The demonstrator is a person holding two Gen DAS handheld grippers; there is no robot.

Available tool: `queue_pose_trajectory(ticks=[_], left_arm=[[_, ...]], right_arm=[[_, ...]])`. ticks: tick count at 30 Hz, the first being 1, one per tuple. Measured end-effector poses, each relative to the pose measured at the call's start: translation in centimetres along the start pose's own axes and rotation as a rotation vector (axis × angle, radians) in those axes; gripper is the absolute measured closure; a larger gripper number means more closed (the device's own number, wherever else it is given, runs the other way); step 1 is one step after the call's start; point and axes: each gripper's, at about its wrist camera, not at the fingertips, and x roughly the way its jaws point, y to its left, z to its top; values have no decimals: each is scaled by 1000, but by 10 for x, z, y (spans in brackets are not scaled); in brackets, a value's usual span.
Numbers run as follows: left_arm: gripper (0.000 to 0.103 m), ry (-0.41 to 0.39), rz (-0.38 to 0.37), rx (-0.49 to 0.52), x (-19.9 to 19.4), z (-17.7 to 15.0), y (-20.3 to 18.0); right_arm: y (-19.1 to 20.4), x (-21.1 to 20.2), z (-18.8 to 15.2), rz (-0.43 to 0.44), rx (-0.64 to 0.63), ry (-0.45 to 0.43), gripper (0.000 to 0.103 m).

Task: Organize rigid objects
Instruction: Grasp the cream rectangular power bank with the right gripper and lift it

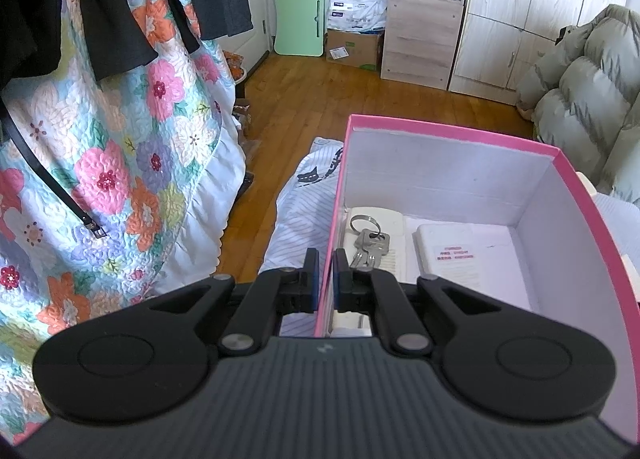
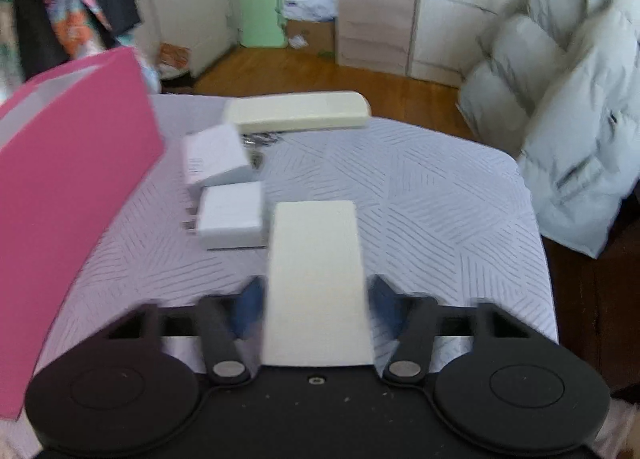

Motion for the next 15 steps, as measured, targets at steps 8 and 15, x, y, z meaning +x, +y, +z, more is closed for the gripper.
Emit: queue_pose_trajectory(ticks=[8,15], left_arm=[[97,-9,0,-3,-1,-2,0],[97,-11,2,-1,-1,-3,1]], right_arm=[[18,-28,-14,-134,-87,-156,45],[32,-67,-20,-102,-88,-256,45]])
